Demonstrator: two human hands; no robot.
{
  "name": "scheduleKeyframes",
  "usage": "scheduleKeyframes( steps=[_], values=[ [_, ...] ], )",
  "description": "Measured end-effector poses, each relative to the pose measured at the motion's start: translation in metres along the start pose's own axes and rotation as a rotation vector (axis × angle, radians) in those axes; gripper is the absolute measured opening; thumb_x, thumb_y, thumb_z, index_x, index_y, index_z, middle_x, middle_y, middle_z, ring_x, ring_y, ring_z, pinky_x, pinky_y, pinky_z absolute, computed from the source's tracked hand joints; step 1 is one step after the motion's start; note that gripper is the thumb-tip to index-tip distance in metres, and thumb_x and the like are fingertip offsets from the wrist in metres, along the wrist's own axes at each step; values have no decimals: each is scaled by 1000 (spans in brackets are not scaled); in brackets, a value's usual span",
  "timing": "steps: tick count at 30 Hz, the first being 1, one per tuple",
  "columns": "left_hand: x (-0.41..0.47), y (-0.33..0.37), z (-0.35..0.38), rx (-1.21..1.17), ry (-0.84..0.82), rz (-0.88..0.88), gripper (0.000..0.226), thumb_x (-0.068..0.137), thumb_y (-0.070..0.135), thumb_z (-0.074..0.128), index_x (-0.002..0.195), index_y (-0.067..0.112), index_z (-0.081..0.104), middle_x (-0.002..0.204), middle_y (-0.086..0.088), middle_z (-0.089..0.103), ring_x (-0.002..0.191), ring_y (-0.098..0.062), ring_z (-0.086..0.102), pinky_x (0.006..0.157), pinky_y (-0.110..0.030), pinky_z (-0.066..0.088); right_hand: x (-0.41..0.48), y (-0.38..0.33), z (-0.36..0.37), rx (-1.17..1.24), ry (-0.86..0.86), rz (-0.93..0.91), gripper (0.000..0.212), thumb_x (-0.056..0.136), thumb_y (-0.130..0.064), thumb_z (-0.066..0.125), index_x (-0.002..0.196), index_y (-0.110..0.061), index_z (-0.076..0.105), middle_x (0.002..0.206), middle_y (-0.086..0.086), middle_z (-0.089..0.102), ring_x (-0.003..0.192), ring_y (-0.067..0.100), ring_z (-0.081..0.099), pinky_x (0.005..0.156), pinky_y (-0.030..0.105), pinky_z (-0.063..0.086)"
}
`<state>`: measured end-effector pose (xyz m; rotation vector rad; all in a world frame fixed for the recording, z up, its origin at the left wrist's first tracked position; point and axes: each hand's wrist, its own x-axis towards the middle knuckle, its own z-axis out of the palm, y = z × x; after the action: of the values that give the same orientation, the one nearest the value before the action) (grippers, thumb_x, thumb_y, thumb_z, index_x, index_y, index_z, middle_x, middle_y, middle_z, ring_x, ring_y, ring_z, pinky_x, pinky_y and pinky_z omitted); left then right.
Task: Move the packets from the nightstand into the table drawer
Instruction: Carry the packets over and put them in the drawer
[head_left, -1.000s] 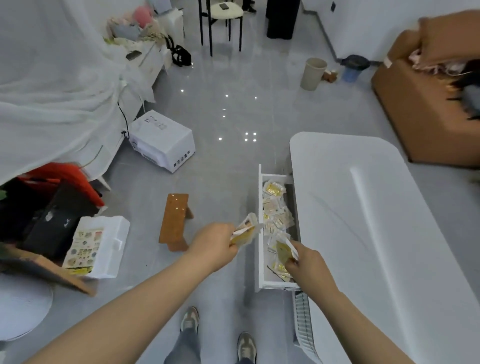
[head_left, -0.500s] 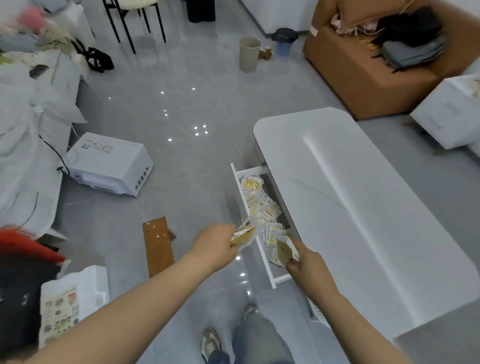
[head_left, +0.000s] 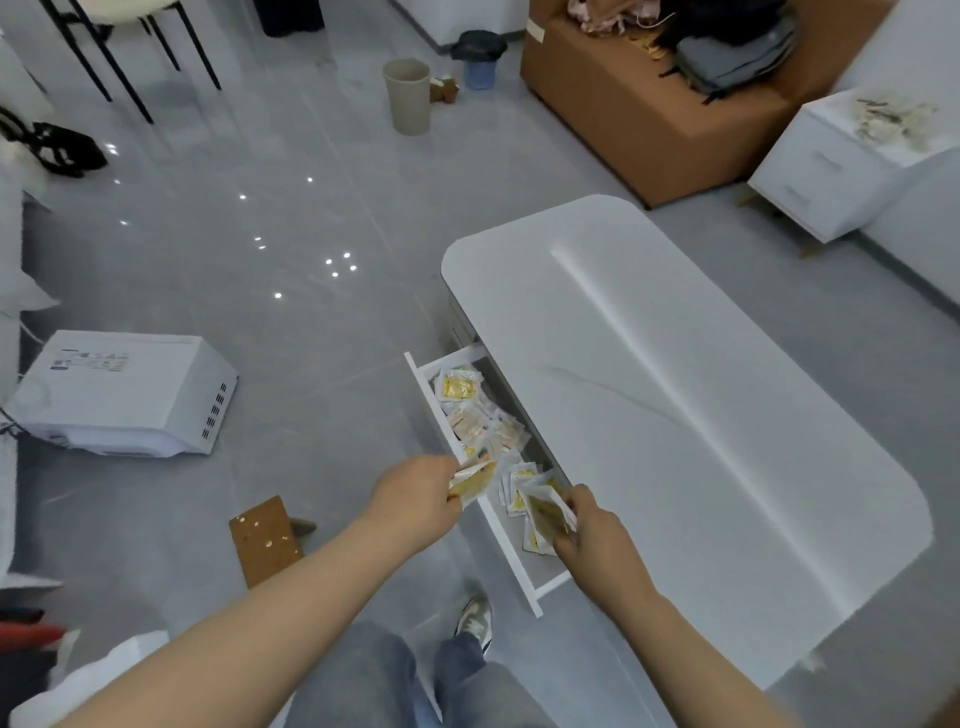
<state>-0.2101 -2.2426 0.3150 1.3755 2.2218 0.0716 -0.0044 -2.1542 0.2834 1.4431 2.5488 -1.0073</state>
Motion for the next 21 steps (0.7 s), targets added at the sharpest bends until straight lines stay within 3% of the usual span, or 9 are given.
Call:
scheduleKeyframes(
  steps=[6, 13, 17, 21],
  values=[
    [26, 2, 0, 86, -29, 56, 20, 86, 25, 51, 99, 10, 58, 89, -6, 59, 77, -24, 51, 61, -27, 35, 7, 9, 2, 121, 111, 121, 20, 88, -26, 61, 81, -18, 43, 78, -2, 52, 67, 18, 50, 53, 23, 33],
    [75, -9, 9, 124, -187, 109, 15, 88, 25, 50, 96, 13, 54, 89, -4, 56, 77, -21, 51, 64, -28, 41, 21, 27, 15, 122, 75, 250, 15, 83, -8, 55, 86, -18, 45, 84, 3, 54, 72, 20, 48, 58, 27, 32],
    [104, -19, 27, 132, -244, 147, 14, 87, 24, 49, 96, 14, 51, 93, -4, 60, 82, -23, 54, 70, -32, 46, 34, 42, 33, 88, 71, 362, 13, 84, -10, 56, 89, -18, 48, 87, 5, 58, 72, 22, 48, 60, 31, 37],
    [140, -30, 53, 101, -298, 145, 24, 86, 22, 52, 108, 14, 46, 100, -8, 63, 76, -22, 51, 72, -37, 50, 55, 59, 60, 63, 91, 473, 18, 85, -13, 56, 102, -15, 58, 94, 6, 64, 85, 27, 60, 63, 32, 40]
  ],
)
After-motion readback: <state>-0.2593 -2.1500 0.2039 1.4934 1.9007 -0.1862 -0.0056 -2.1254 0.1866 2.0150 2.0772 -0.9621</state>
